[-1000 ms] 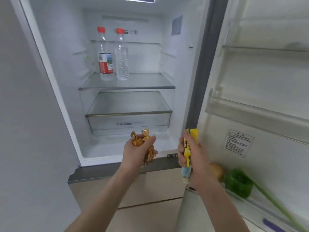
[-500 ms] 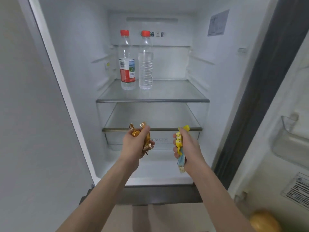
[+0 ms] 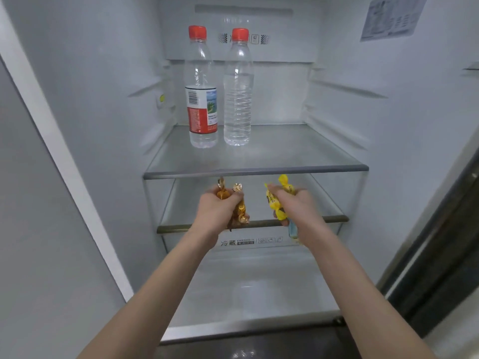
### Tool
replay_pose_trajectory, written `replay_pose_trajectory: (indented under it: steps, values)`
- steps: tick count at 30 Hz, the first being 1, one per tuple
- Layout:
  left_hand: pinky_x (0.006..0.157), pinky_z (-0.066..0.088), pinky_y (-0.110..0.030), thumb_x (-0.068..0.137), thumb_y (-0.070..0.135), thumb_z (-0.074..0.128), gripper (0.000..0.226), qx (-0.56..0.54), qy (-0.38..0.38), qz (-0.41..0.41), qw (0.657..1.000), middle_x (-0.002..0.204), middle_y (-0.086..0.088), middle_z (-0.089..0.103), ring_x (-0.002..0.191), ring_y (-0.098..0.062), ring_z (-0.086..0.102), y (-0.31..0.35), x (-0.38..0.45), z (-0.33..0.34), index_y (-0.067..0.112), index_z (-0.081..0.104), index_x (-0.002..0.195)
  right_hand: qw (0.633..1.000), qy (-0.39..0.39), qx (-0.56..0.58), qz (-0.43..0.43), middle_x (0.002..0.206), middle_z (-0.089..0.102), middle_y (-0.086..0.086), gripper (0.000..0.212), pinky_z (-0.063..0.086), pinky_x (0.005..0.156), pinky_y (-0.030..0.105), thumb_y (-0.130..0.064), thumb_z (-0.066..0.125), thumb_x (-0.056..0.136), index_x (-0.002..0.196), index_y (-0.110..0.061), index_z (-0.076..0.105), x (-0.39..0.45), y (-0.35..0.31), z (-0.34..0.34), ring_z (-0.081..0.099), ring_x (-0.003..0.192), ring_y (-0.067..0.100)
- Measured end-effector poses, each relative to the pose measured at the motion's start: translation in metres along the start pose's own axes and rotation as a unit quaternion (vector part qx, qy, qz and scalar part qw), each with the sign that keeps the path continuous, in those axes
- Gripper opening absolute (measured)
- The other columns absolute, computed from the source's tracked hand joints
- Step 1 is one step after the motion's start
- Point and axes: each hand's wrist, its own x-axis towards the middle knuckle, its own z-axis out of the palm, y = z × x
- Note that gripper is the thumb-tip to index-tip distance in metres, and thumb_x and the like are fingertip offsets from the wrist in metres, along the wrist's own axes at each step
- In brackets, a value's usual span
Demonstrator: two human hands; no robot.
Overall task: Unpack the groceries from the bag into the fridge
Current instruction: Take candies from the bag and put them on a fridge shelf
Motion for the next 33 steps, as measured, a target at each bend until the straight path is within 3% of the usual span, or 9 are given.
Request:
replay_pose_trajectory:
  steps: [3, 7, 10, 16, 19, 22, 26, 29, 33]
  values:
    - [0.067, 0.065, -0.045, 0.096, 0.018, 0.074, 0.017, 0.097, 0.015, 0.014, 0.995, 0.082, -0.015, 0.07, 0.066, -0.03, 0.072, 0.001, 0.017, 0.0, 0.005, 0.064, 0.1, 0.993, 0.002, -0.109, -0.039, 0.057, 0.059, -0.003, 0.028, 0.039, 0.046, 0.024, -0.039, 0.072, 0.09, 0.074, -0.018, 0.063, 0.018, -0.002, 0.004, 0.053, 0.053, 0.015]
    - [0.053, 0.053, -0.028, 0.093, 0.031, 0.074, 0.02, 0.252, 0.041, 0.02, 0.967, 0.083, -0.006, 0.071, 0.058, -0.019, 0.064, 0.006, 0.043, 0.005, 0.015, 0.064, 0.089, 0.947, 0.009, -0.313, -0.07, 0.068, 0.061, 0.003, 0.032, 0.054, 0.067, 0.037, -0.046, 0.065, 0.089, 0.072, -0.019, 0.057, 0.046, -0.004, 0.02, 0.062, 0.067, 0.025]
    - [0.073, 0.063, -0.039, 0.092, 0.034, 0.071, 0.027, 0.335, 0.064, 0.025, 0.94, 0.085, -0.008, 0.07, 0.076, -0.027, 0.071, 0.004, 0.058, 0.008, 0.017, 0.056, 0.078, 0.912, -0.002, -0.403, -0.077, 0.073, 0.063, 0.005, 0.035, 0.058, 0.076, 0.042, -0.045, 0.06, 0.091, 0.068, -0.02, 0.053, 0.059, -0.005, 0.029, 0.069, 0.081, 0.031]
    - [0.078, 0.064, -0.045, 0.09, 0.035, 0.07, 0.036, 0.385, 0.061, 0.025, 0.921, 0.085, -0.014, 0.074, 0.084, -0.031, 0.074, 0.0, 0.069, 0.012, 0.015, 0.051, 0.065, 0.911, -0.028, -0.401, -0.09, 0.073, 0.063, 0.006, 0.035, 0.062, 0.076, 0.048, -0.041, 0.062, 0.091, 0.065, -0.021, 0.052, 0.069, 0.002, 0.035, 0.069, 0.078, 0.031]
    - [0.065, 0.062, -0.034, 0.095, 0.036, 0.064, 0.03, 0.382, 0.043, 0.012, 0.923, 0.08, -0.011, 0.076, 0.065, -0.022, 0.073, 0.002, 0.07, 0.012, 0.012, 0.061, 0.078, 0.929, -0.024, -0.36, -0.089, 0.077, 0.068, 0.01, 0.04, 0.062, 0.076, 0.05, -0.051, 0.06, 0.089, 0.074, -0.014, 0.063, 0.07, 0.002, 0.033, 0.069, 0.08, 0.03]
    - [0.054, 0.051, -0.023, 0.101, 0.03, 0.052, 0.03, 0.342, 0.032, -0.001, 0.939, 0.065, -0.009, 0.074, 0.056, -0.022, 0.074, 0.004, 0.068, 0.008, 0.013, 0.056, 0.076, 0.938, -0.014, -0.336, -0.08, 0.08, 0.062, 0.007, 0.046, 0.054, 0.071, 0.04, -0.058, 0.051, 0.097, 0.09, -0.015, 0.064, 0.067, -0.002, 0.027, 0.059, 0.077, 0.024]
    - [0.055, 0.048, -0.025, 0.102, 0.021, 0.041, 0.024, 0.322, 0.031, -0.009, 0.946, 0.05, -0.006, 0.066, 0.058, -0.023, 0.076, 0.005, 0.067, -0.003, 0.013, 0.049, 0.081, 0.934, 0.019, -0.355, -0.046, 0.077, 0.048, 0.006, 0.034, 0.039, 0.071, 0.037, -0.027, 0.031, 0.104, 0.073, -0.018, 0.04, 0.071, -0.006, 0.02, 0.045, 0.073, 0.027]
    - [0.076, 0.064, -0.035, 0.104, 0.026, 0.048, 0.025, 0.303, 0.028, -0.001, 0.953, 0.06, -0.01, 0.071, 0.063, -0.027, 0.078, 0.0, 0.069, -0.01, 0.004, 0.059, 0.098, 0.937, 0.023, -0.347, -0.046, 0.074, 0.047, 0.007, 0.033, 0.037, 0.068, 0.035, -0.023, 0.031, 0.104, 0.072, -0.017, 0.037, 0.072, -0.007, 0.019, 0.044, 0.072, 0.028]
    - [0.062, 0.061, -0.031, 0.101, 0.037, 0.06, 0.03, 0.358, 0.037, 0.022, 0.933, 0.07, -0.008, 0.075, 0.058, -0.019, 0.076, -0.002, 0.072, -0.016, 0.008, 0.066, 0.097, 0.936, 0.007, -0.349, -0.043, 0.075, 0.052, 0.01, 0.03, 0.042, 0.065, 0.035, -0.032, 0.042, 0.101, 0.08, -0.011, 0.05, 0.075, -0.004, 0.017, 0.048, 0.068, 0.025]
